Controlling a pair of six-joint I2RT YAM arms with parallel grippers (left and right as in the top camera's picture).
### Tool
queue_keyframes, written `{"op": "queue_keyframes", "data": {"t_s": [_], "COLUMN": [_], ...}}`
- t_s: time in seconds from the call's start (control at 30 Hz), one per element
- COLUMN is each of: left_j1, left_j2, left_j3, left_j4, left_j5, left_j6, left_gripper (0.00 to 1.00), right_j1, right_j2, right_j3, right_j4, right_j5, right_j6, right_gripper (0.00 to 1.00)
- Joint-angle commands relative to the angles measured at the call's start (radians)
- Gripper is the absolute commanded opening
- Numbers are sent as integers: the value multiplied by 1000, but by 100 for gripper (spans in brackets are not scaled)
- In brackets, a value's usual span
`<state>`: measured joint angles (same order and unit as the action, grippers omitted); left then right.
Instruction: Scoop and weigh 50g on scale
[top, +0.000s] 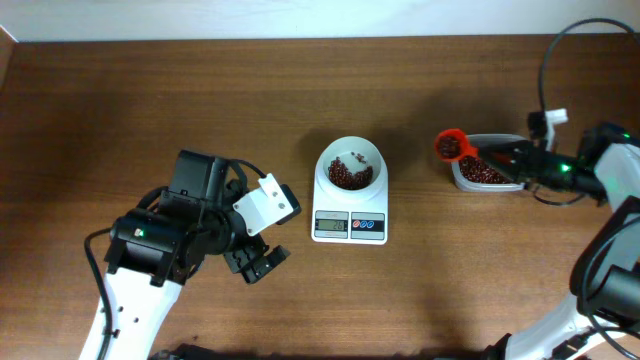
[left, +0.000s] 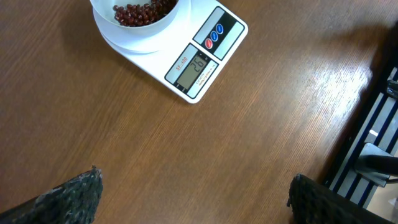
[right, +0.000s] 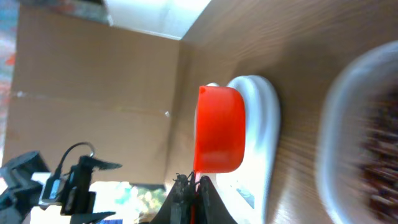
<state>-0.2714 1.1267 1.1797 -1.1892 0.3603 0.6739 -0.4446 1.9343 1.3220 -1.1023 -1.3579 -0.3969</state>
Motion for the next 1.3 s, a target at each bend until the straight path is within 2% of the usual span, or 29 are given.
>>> {"op": "queue_keyframes", "data": {"t_s": [0.0, 0.23, 0.4, 0.53, 0.7, 0.83, 0.97, 1.27], "left_j1": [6, 6, 6, 6, 6, 6, 6, 6], "left_j2": [-7, -7, -7, -7, -7, -7, -7, -7], "left_j3": [-2, -2, -2, -2, -2, -2, -2, -2], "left_j4": [-2, -2, -2, -1, -2, -2, -2, -2], "left_j5": [18, 18, 18, 18, 18, 18, 18, 18], "left_j6": [5, 5, 5, 5, 5, 5, 5, 5], "left_gripper": [99, 99, 99, 99, 99, 99, 99, 99], "right_j1": [91, 263, 371, 417, 439, 440, 440, 482], "right_j2": [2, 2, 2, 2, 2, 2, 2, 2], "right_j3": [-7, -7, -7, -7, -7, -7, -7, -8], "right_j4": [-2, 3, 93, 206, 366, 530, 550, 554], "right_j5": [-87, -91, -90, -90, 23, 35, 35, 43], "right_j6": [-16, -13, 11, 92, 91, 85, -47, -213], "right_gripper": [4, 4, 4, 4, 4, 4, 4, 4]}}
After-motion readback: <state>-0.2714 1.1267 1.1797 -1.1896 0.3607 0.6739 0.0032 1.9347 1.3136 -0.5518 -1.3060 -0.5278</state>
